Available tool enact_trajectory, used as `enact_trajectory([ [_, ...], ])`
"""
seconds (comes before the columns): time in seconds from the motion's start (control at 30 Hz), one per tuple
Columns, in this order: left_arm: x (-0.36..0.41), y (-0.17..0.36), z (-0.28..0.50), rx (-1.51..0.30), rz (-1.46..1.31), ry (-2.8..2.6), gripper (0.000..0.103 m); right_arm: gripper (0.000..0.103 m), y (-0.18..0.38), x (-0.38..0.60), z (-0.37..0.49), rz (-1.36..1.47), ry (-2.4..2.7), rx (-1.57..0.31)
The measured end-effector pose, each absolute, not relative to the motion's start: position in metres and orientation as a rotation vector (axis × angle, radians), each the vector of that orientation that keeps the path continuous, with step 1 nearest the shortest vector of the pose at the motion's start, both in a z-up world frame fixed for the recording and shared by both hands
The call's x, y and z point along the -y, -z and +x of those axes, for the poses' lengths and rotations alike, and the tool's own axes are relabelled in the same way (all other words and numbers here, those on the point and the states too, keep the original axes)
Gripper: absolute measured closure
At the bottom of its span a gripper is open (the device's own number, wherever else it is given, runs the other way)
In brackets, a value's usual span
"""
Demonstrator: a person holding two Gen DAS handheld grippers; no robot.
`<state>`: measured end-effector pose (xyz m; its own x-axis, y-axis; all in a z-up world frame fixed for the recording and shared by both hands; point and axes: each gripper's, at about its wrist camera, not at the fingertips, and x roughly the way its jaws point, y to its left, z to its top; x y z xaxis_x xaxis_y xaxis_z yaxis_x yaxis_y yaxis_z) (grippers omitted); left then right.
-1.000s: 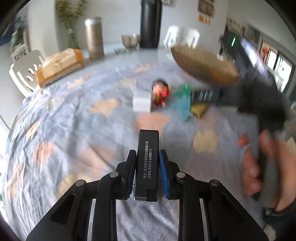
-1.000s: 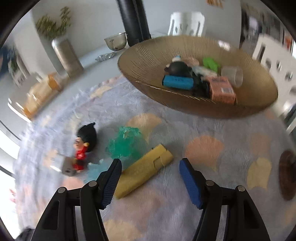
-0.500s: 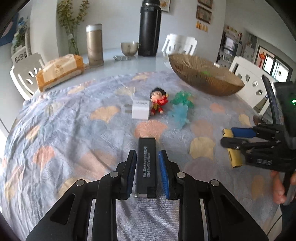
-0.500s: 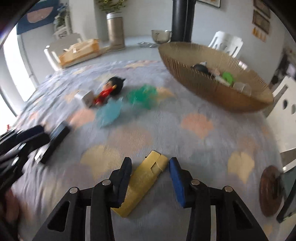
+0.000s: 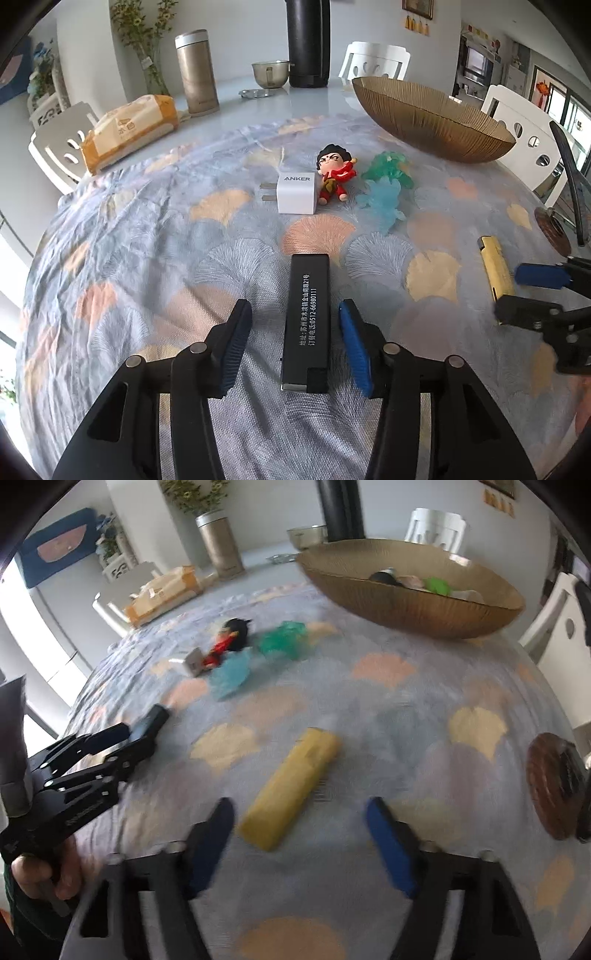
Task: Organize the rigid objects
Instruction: 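Grasp the yellow lighter with the right tool while the left tool holds the black lighter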
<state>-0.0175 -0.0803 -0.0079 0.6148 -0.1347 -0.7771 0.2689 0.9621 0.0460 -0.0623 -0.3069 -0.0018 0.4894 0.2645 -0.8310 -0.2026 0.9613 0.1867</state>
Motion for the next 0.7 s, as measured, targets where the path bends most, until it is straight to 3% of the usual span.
enact_trajectory([
  [0.07, 0.080, 0.008, -0.018, -0.879, 0.167, 0.232, 0.056, 0.050, 0.003, 0.298, -0.055, 0.023, -0.259, -1.010],
  [0.3, 0.081, 0.008, -0.018, -0.879, 0.169, 0.230, 0.056, 0.050, 0.005, 0.267, -0.038, -0.084, -0.343, -0.977],
  [0.33, 0.081, 0.008, -0.017, -0.882, 0.162, 0.231, 0.054, 0.049, 0.006, 0.266, -0.041, -0.095, -0.342, -0.975],
  [0.4, 0.081, 0.008, -0.014, -0.890, 0.154, 0.222, 0.047, 0.031, 0.007, 0.268, -0.048, -0.074, -0.355, -0.983],
  [0.47, 0.080, 0.008, -0.012, -0.897, 0.147, 0.215, 0.043, 0.033, 0.007, 0.268, -0.052, -0.080, -0.336, -0.973],
  [0.5, 0.080, 0.008, -0.012, -0.897, 0.143, 0.216, 0.043, 0.043, 0.007, 0.267, -0.054, -0.111, -0.304, -0.961],
  [0.53, 0.081, 0.008, -0.012, -0.894, 0.148, 0.222, 0.048, 0.047, 0.006, 0.265, -0.057, -0.128, -0.294, -0.945],
  [0.57, 0.083, 0.007, -0.014, -0.887, 0.158, 0.237, 0.054, 0.061, 0.005, 0.265, -0.060, -0.119, -0.302, -0.941],
  [0.6, 0.086, 0.007, -0.016, -0.877, 0.170, 0.254, 0.073, 0.078, 0.004, 0.266, -0.061, -0.117, -0.298, -0.936],
  [0.63, 0.091, 0.006, -0.020, -0.864, 0.200, 0.262, 0.082, 0.080, 0.004, 0.268, -0.060, -0.111, -0.302, -0.935],
  [0.7, 0.094, 0.004, -0.023, -0.847, 0.215, 0.270, 0.082, 0.080, 0.003, 0.277, -0.061, -0.042, -0.358, -0.936],
])
